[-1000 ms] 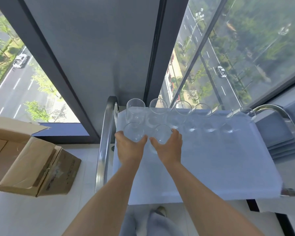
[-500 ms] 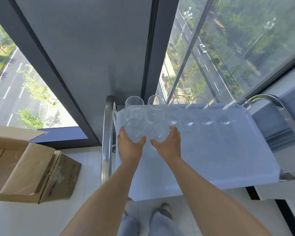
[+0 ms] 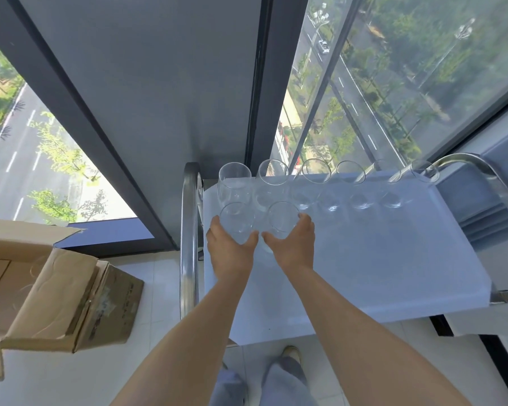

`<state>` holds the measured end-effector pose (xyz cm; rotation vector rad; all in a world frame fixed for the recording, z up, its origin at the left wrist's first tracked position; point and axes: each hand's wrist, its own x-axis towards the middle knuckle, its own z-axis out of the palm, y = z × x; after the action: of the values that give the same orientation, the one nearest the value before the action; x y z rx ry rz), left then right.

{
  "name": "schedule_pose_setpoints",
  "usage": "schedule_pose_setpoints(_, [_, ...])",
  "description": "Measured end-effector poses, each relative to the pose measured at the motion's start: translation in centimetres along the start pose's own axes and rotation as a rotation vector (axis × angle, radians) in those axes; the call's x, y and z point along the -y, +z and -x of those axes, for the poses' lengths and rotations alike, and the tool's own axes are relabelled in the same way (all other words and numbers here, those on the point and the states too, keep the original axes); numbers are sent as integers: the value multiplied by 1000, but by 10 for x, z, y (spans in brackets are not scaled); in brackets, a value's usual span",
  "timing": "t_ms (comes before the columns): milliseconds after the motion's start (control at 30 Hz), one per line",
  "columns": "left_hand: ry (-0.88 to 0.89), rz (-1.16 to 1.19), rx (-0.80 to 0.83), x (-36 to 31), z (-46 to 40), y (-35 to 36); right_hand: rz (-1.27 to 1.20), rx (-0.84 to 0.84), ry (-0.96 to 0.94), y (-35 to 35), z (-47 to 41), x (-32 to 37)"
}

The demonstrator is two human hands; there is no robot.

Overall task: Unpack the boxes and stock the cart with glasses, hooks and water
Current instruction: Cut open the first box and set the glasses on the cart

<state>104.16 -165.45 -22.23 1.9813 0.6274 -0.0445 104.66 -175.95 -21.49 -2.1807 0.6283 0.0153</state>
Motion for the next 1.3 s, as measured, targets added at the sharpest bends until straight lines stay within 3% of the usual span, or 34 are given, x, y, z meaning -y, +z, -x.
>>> schedule_pose_setpoints(200, [-20,-111,113,5,4,-8,11,63,54,-10,15,-3])
schedule_pose_setpoints(333, [-87,-344,310,12,13,-21,74,27,68,-18,39,-5])
schedule_pose_setpoints(467, [228,-709,452,10,34,-49,290,41,-51,-22,71,-4])
schedule_pose_setpoints(567, [421,-768,404,4,47,-76,370,98,-239,-22,93,7])
schedule_pose_setpoints(700, [465,-676,221,2,69,-122,378,127,-417,-20,126,27])
schedule_pose_setpoints(1000, [351,-860,105,82,99,-273,375,342,-641,40,244,68])
schedule_pose_setpoints(1300, [333,-1099,101,183,56,-432,445,453,-703,176,339,131])
